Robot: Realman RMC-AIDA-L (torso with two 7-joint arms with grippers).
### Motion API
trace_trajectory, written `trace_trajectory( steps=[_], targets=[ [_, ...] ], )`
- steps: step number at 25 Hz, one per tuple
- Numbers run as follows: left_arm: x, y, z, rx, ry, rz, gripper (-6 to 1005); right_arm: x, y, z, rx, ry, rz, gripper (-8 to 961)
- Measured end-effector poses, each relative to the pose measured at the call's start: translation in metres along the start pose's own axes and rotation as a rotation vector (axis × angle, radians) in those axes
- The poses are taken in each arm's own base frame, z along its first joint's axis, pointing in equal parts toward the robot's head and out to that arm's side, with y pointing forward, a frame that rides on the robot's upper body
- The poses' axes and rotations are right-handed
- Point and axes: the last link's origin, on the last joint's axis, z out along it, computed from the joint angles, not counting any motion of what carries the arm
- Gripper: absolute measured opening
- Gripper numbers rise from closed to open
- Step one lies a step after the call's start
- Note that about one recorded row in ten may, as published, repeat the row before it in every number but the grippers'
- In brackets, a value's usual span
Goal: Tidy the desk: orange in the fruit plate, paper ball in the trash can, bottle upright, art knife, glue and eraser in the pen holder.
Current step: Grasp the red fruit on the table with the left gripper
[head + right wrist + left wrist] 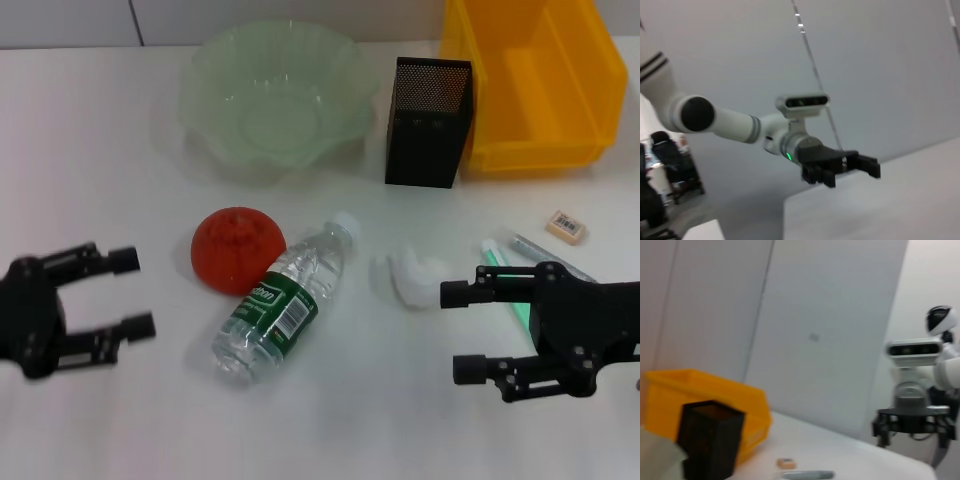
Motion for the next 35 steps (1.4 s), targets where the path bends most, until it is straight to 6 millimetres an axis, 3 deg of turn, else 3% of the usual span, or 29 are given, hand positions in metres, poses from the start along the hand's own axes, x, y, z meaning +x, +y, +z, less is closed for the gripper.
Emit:
trace_trajectory(
  steps=[7, 10, 11, 12, 16, 18, 21, 32, 35],
  targets=[
    [0.017, -0.040, 0.020, 0.119, -0.064, -0.048, 818, 0.015, 0.000, -0.008, 0.084, 0.008, 0.037, 763],
    [0.020, -0.063, 0.046, 0.176, -0.145, -0.064, 817, 0.019, 0.001, -0.010, 0.100, 0.009, 0.045, 763],
    [0.020, -0.063, 0.046, 0.176, -0.145, -0.064, 817, 0.021, 0.002, -0.011, 0.105, 0.009, 0.046, 763],
    [0.017, -0.069, 0.063, 0.186, -0.187, -0.057, 816, 0.021, 0.002, -0.011, 0.105, 0.009, 0.046, 763],
    [0.012, -0.073, 0.080, 0.199, -0.234, -0.046, 806, 0.024, 0.003, -0.011, 0.114, 0.005, 0.055, 763],
    [0.006, -0.076, 0.097, 0.212, -0.287, -0.030, 800, 0.024, 0.003, -0.011, 0.115, 0.004, 0.056, 763],
    [0.001, -0.077, 0.107, 0.214, -0.333, -0.013, 793, 0.025, 0.003, -0.011, 0.119, 0.003, 0.061, 763],
    [-0.008, -0.078, 0.108, 0.238, -0.358, -0.011, 764, 0.026, 0.001, -0.008, 0.121, -0.002, 0.067, 764],
    [-0.009, -0.078, 0.106, 0.243, -0.353, -0.011, 619, 0.027, 0.000, -0.007, 0.123, -0.003, 0.061, 764]
  ],
)
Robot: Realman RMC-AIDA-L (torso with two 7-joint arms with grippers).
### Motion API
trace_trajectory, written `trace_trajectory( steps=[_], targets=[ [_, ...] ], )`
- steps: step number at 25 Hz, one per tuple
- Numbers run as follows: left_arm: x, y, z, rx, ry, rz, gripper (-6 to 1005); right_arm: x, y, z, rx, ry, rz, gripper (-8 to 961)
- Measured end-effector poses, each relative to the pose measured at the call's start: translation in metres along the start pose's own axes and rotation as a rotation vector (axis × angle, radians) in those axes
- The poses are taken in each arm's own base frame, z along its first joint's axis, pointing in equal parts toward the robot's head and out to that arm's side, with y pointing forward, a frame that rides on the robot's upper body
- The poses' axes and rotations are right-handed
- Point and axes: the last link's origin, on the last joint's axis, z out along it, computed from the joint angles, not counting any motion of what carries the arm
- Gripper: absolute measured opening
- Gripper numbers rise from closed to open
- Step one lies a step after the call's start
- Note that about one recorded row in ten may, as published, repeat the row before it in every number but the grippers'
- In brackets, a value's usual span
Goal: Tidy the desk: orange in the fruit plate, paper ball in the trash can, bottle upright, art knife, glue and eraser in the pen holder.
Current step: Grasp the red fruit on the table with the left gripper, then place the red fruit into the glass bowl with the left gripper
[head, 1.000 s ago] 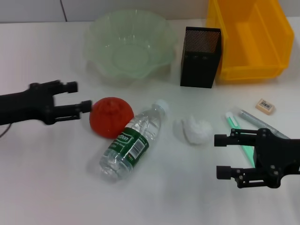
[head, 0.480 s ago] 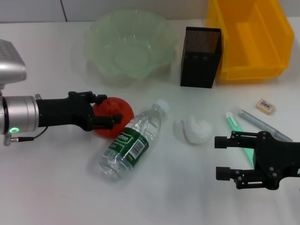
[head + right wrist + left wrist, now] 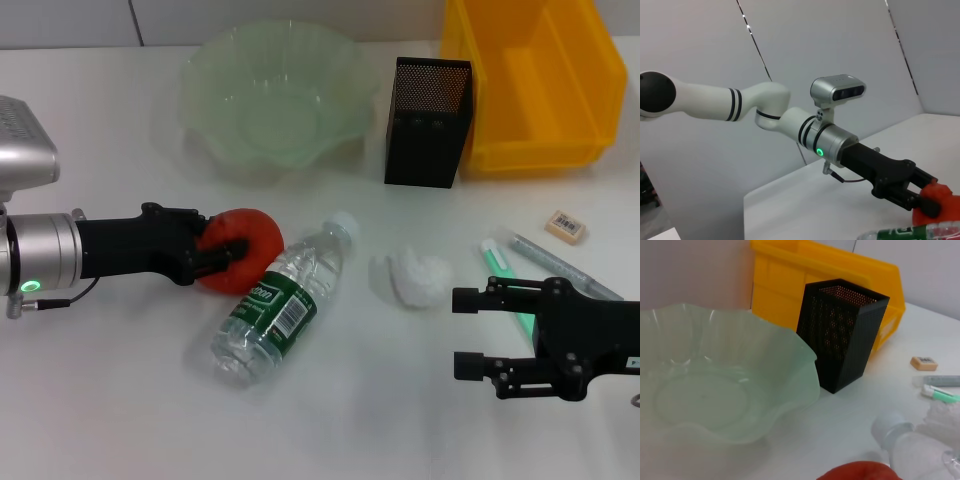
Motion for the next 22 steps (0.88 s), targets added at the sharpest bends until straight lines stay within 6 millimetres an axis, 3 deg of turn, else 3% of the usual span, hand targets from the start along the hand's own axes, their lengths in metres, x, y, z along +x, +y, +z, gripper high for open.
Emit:
trace_trajectory(
  steps=[10, 12, 14, 18, 20, 22],
  targets=[
    [0.005, 0.002, -0.005, -0.012, 0.067, 0.004, 339, 0.000, -0.003, 0.002, 0.011, 0.003, -0.003, 764],
    [0.014, 0.002, -0.011, -0.009, 0.136, 0.002, 218, -0.001, -0.003, 0.002, 0.011, 0.003, -0.004, 764],
    [0.017, 0.001, -0.014, -0.003, 0.167, -0.002, 202, -0.001, -0.003, 0.002, 0.011, 0.002, -0.006, 764],
    [0.045, -0.010, -0.025, 0.031, 0.317, -0.016, 170, -0.002, -0.004, 0.002, 0.013, -0.008, -0.015, 764],
    [0.075, -0.020, -0.024, 0.045, 0.366, -0.018, 159, -0.004, -0.005, 0.003, 0.010, -0.011, -0.021, 764],
    [0.082, -0.024, -0.021, 0.055, 0.369, -0.023, 148, -0.007, -0.006, 0.005, 0.004, -0.012, -0.026, 764]
  ],
)
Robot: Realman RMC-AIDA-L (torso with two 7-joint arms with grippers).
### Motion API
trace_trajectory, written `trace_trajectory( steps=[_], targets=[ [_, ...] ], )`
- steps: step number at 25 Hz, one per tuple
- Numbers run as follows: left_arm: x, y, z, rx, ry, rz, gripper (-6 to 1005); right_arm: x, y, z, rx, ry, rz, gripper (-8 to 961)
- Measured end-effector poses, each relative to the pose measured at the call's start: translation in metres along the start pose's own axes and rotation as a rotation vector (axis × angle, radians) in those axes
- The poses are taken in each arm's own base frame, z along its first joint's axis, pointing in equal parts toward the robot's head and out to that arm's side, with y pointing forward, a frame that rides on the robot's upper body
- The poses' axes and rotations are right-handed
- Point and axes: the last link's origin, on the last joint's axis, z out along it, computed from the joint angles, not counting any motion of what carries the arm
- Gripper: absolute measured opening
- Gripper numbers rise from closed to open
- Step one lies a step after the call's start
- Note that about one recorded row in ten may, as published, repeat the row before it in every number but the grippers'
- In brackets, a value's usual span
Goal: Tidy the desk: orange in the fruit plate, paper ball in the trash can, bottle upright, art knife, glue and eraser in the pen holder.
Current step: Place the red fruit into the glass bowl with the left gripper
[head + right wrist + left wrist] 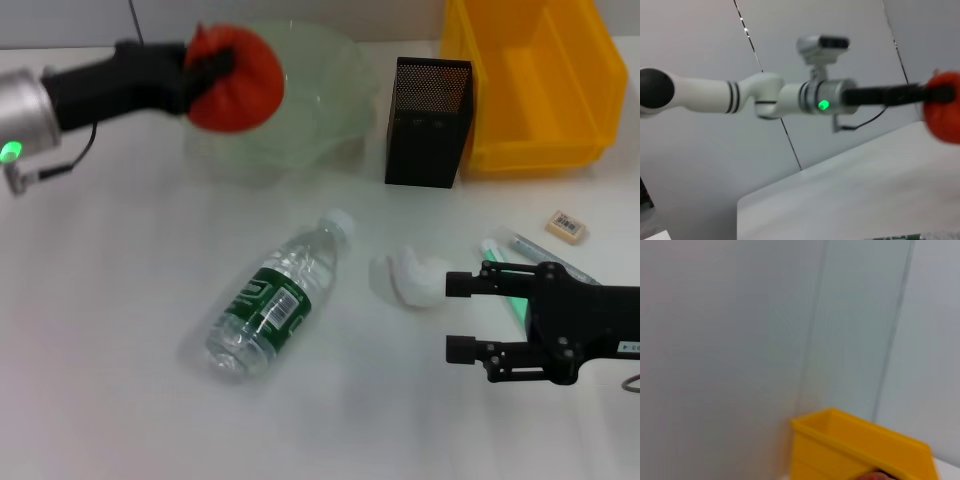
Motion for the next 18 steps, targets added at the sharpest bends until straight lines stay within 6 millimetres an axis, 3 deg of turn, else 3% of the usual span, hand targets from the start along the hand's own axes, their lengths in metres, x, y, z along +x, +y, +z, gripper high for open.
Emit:
trace_trajectory(
  steps=[3, 8, 10, 18],
  targets=[
    [0.020, -0.012, 0.034, 0.083, -0.010, -0.032, 132, -0.002, -0.001, 0.006, -0.019, -0.009, 0.001, 764],
    [0.025, -0.015, 0.047, 0.114, -0.028, -0.054, 107, -0.002, -0.001, 0.012, -0.040, -0.017, 0.000, 764],
    [0.024, -0.018, 0.065, 0.177, -0.090, -0.061, 97, -0.002, 0.000, 0.013, -0.044, -0.021, 0.000, 764],
    [0.020, -0.016, 0.065, 0.175, -0.091, -0.066, 392, -0.003, -0.002, 0.017, -0.051, -0.022, 0.000, 765]
  ],
)
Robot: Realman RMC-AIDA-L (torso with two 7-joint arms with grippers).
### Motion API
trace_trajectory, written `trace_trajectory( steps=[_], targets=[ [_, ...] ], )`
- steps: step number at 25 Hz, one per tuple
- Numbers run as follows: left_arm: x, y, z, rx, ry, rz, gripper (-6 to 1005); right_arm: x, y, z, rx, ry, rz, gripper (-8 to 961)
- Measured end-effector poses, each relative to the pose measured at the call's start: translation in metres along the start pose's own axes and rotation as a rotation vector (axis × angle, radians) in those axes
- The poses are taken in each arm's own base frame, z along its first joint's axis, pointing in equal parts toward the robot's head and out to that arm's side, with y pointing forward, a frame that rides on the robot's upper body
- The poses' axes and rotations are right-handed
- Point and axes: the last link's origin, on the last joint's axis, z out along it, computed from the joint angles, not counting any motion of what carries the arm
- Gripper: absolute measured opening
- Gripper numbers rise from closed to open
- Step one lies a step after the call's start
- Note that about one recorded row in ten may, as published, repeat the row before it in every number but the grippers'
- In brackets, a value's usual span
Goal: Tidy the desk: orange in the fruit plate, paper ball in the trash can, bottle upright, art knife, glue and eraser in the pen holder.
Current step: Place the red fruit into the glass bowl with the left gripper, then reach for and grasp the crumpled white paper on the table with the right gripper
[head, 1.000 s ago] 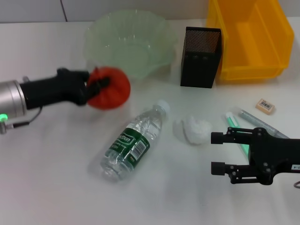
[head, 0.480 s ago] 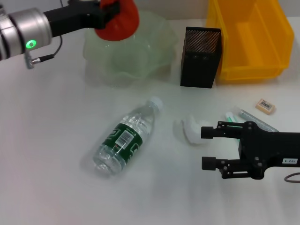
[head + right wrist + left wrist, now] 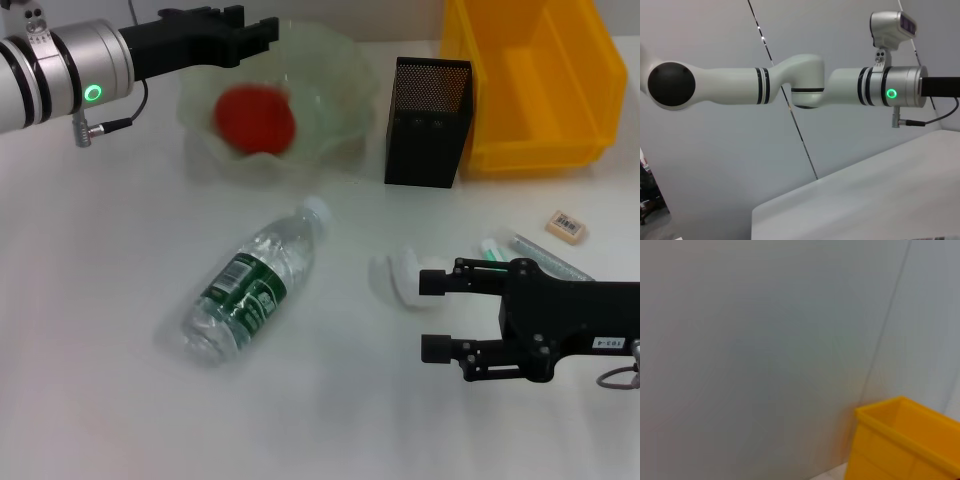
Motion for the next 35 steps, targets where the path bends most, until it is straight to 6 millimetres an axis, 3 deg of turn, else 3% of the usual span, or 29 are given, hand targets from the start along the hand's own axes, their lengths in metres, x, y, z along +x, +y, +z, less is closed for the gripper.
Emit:
trace_trajectory(
  steps=[5, 6, 9, 11, 13, 14, 16, 19, 20, 21, 22, 24, 26, 28, 31, 35],
  targets=[
    [-0.002, 0.004, -0.005, -0.040, 0.011, -0.003, 601, 0.000, -0.003, 0.002, 0.010, 0.001, 0.003, 765],
    [-0.007, 0.017, -0.024, -0.177, 0.048, -0.018, 640, 0.000, -0.003, 0.002, 0.011, 0.001, 0.002, 765],
    [-0.009, 0.026, -0.038, -0.267, 0.080, -0.016, 716, -0.002, -0.004, 0.002, 0.015, -0.009, -0.001, 765],
    [-0.027, 0.044, -0.078, -0.434, 0.158, 0.024, 752, -0.005, -0.006, 0.001, 0.022, -0.020, -0.003, 765],
    [-0.041, 0.047, -0.099, -0.478, 0.163, 0.043, 789, -0.009, -0.007, -0.002, 0.029, -0.023, -0.008, 765],
    [-0.041, 0.047, -0.099, -0.478, 0.163, 0.043, 807, -0.013, -0.009, -0.005, 0.038, -0.017, -0.014, 765],
    [-0.068, 0.048, -0.124, -0.504, 0.101, 0.062, 844, -0.020, -0.014, -0.014, 0.065, 0.000, -0.020, 765],
    [-0.068, 0.048, -0.124, -0.504, 0.101, 0.062, 844, -0.041, -0.024, -0.032, 0.128, 0.030, -0.015, 765],
    [-0.079, 0.047, -0.133, -0.497, 0.078, 0.063, 844, -0.048, -0.027, -0.036, 0.144, 0.047, -0.012, 765],
    [-0.094, 0.044, -0.148, -0.468, 0.048, 0.049, 844, -0.069, -0.036, -0.044, 0.195, 0.120, -0.028, 765],
    [-0.096, 0.043, -0.151, -0.462, 0.043, 0.046, 844, -0.069, -0.036, -0.044, 0.195, 0.120, -0.028, 765],
    [-0.096, 0.043, -0.151, -0.462, 0.043, 0.046, 844, -0.088, -0.044, -0.048, 0.249, 0.205, -0.016, 765],
    [-0.099, 0.042, -0.154, -0.455, 0.036, 0.042, 844, -0.118, -0.051, -0.043, 0.303, 0.371, 0.011, 764],
    [-0.103, 0.041, -0.157, -0.450, 0.018, 0.038, 844, -0.124, -0.052, -0.039, 0.317, 0.426, 0.013, 764],
    [-0.103, 0.041, -0.157, -0.450, 0.018, 0.038, 844, -0.134, -0.056, -0.017, 0.346, 0.626, 0.026, 763],
    [-0.111, 0.041, -0.152, -0.432, -0.020, 0.024, 843, -0.127, -0.063, 0.011, 0.375, 0.809, 0.007, 755]
  ],
)
